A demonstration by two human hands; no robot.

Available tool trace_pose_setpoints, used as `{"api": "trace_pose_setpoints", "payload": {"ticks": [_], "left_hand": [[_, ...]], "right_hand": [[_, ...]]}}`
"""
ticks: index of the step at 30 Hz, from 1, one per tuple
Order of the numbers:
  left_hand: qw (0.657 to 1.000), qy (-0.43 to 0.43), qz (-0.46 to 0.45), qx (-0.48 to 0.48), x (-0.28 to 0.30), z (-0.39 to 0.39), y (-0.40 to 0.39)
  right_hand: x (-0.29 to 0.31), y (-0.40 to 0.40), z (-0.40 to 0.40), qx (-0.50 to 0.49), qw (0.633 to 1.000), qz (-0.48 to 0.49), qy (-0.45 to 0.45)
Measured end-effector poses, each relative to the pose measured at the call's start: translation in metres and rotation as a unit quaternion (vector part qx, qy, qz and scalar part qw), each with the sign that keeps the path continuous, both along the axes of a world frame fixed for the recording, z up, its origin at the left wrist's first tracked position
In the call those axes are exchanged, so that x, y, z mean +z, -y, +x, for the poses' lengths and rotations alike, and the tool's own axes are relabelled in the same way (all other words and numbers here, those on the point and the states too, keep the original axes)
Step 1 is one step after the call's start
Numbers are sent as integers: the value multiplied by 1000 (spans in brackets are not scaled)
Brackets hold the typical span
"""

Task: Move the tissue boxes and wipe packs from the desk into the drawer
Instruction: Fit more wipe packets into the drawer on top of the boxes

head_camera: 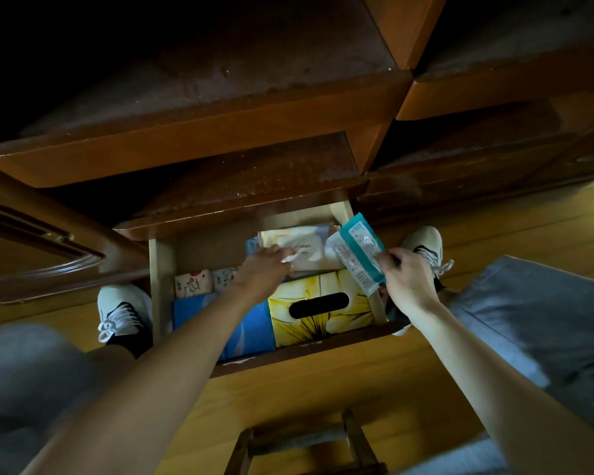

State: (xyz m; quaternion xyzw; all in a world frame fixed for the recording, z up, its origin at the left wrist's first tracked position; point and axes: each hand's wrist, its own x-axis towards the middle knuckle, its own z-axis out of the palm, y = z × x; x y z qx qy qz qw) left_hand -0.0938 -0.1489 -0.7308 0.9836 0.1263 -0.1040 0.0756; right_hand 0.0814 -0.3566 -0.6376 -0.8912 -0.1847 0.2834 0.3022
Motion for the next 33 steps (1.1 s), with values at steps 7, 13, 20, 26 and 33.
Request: {"api": "trace_pose_setpoints", "payload": {"ticks": [7, 13, 20, 26, 33], "left_hand": [[961, 105, -142, 211, -9, 9, -14], [950, -54, -170, 257, -9, 32, -32], [933, -81, -241, 253, -20, 42, -34], [942, -38, -211, 257, -6, 38, -32], [776, 39, -575, 255, 38, 4, 22]], "right_hand": [[-9, 2, 1, 5, 1000, -10, 3], [-15, 2, 2, 9, 1000, 5, -18], [-24, 2, 4, 36, 999, -4, -7], [-31, 1, 4, 86, 996, -33, 23], [-28, -12, -15, 157, 983, 64, -70]]}}
